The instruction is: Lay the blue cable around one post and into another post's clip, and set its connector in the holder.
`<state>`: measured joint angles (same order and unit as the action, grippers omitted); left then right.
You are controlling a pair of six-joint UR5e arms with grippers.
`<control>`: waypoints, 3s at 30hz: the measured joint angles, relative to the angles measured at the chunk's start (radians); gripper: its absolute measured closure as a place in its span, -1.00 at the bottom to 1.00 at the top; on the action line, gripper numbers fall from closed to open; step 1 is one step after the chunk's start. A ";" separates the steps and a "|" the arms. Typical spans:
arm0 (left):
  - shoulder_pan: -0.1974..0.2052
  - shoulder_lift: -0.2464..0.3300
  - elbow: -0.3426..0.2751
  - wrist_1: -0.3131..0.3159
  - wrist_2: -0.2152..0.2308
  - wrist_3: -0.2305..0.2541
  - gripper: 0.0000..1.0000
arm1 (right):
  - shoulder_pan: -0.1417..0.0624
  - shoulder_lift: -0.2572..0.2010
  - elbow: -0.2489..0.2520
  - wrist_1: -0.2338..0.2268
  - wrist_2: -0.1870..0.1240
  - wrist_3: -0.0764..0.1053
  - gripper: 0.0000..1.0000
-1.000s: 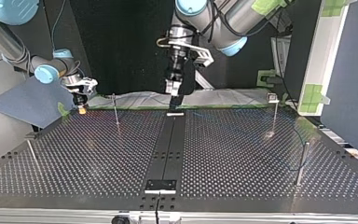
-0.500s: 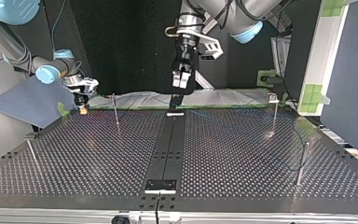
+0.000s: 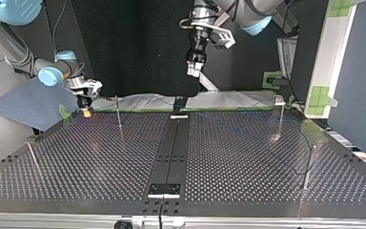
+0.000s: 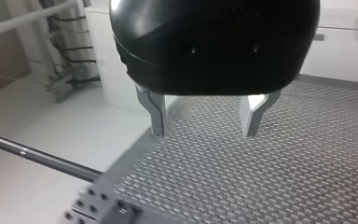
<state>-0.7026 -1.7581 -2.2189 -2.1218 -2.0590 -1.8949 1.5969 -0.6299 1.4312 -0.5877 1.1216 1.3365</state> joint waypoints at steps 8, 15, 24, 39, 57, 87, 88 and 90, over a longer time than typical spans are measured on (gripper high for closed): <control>0.001 -0.041 -0.064 0.062 -0.002 -0.001 -0.58 | 0.005 -0.004 0.001 0.004 0.002 -0.003 1.00; 0.001 -0.043 -0.124 0.101 -0.001 -0.002 -0.58 | 0.017 -0.032 0.004 0.042 0.006 -0.023 1.00; 0.001 -0.043 -0.205 0.115 0.000 -0.004 -0.58 | 0.042 -0.098 0.046 0.057 0.008 -0.009 1.00; 0.001 -0.043 -0.329 0.127 0.022 -0.005 -0.58 | 0.150 -0.223 0.052 0.123 0.098 0.075 1.00; 0.002 -0.043 -0.389 0.138 0.055 -0.008 -0.58 | 0.163 -0.373 0.052 0.196 0.208 0.140 1.00; 0.016 -0.043 -0.387 0.130 0.056 -0.006 -0.58 | 0.093 -0.582 0.207 0.210 0.314 0.154 1.00; 0.016 -0.043 -0.387 0.129 0.056 -0.006 -0.58 | 0.087 -0.582 0.208 0.211 0.317 0.154 1.00; 0.016 -0.043 -0.387 0.127 0.056 -0.005 -0.58 | 0.073 -0.583 0.211 0.215 0.322 0.154 1.00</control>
<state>-0.6862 -1.8014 -2.6059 -1.9946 -2.0025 -1.8999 1.6694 -1.2125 1.6418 -0.3729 1.4436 1.4902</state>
